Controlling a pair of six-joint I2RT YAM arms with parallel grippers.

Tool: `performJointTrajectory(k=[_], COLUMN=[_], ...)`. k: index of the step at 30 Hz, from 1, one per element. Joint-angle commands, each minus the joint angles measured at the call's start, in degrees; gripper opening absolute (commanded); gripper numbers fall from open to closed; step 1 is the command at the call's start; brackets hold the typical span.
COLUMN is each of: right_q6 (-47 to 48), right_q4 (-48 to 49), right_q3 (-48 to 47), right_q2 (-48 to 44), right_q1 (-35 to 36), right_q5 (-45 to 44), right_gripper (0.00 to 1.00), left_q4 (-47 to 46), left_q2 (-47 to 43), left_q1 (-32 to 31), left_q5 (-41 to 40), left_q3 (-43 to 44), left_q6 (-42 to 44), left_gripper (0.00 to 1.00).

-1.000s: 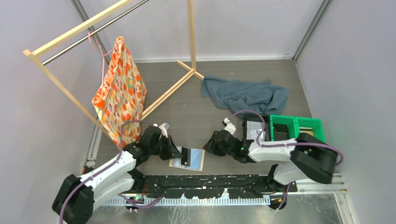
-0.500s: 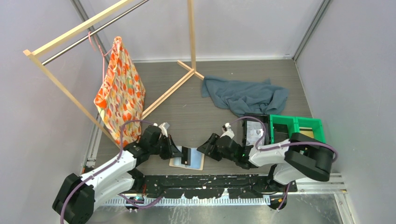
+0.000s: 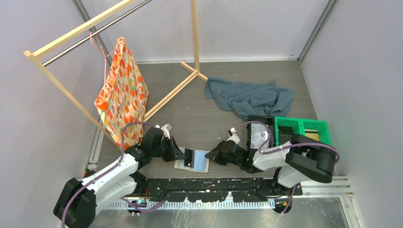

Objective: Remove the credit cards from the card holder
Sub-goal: Remove the credit card from the card holder.

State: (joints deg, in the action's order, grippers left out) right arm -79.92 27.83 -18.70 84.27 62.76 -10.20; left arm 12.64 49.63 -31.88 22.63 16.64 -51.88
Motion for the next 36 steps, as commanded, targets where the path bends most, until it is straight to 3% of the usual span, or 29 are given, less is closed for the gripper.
performJointTrajectory(k=[1,7,19,20,22,25,32,36], right_q6=[3.12,11.01,11.77,11.8,12.31,13.48,16.37,18.3], right_q4=[-7.71,-14.88,-12.93,-13.51,-15.7,-20.99,-35.53,-31.1], right_q3=[2.08,-1.31,-2.47,-2.6,-2.85,-3.36,-5.36,-3.49], right_q2=[-4.08,-6.29,-2.55,-2.78,-4.35,-8.35,-22.01,-29.41], right_q1=[-2.48,-5.51,-6.6,-6.65,-6.68,-6.69,-7.13,-7.24], right_q5=[-2.21,1.35,2.74,2.54,2.09,0.45,-4.92,-1.83], right_gripper=[0.01,0.01,0.02,0.08,0.3,0.47,0.56,0.56], left_q4=[-2.15,-2.8,-3.15,-3.11,-3.15,-2.57,1.19,2.68], left_q2=[-0.08,-0.07,-2.74,-2.84,-3.0,-3.43,-4.77,-4.72], left_q1=[0.5,0.5,0.5,0.56,0.5,0.5,0.59,0.59], left_q5=[1.24,1.78,3.48,3.47,3.47,3.26,3.36,6.62], left_q3=[-0.03,0.3,1.55,1.55,1.64,2.17,6.07,9.61], left_q6=[0.73,0.6,-0.83,-0.9,-1.03,-1.03,0.64,1.44], left_gripper=[0.01,0.01,0.01,0.01,0.0,0.01,0.01,0.0])
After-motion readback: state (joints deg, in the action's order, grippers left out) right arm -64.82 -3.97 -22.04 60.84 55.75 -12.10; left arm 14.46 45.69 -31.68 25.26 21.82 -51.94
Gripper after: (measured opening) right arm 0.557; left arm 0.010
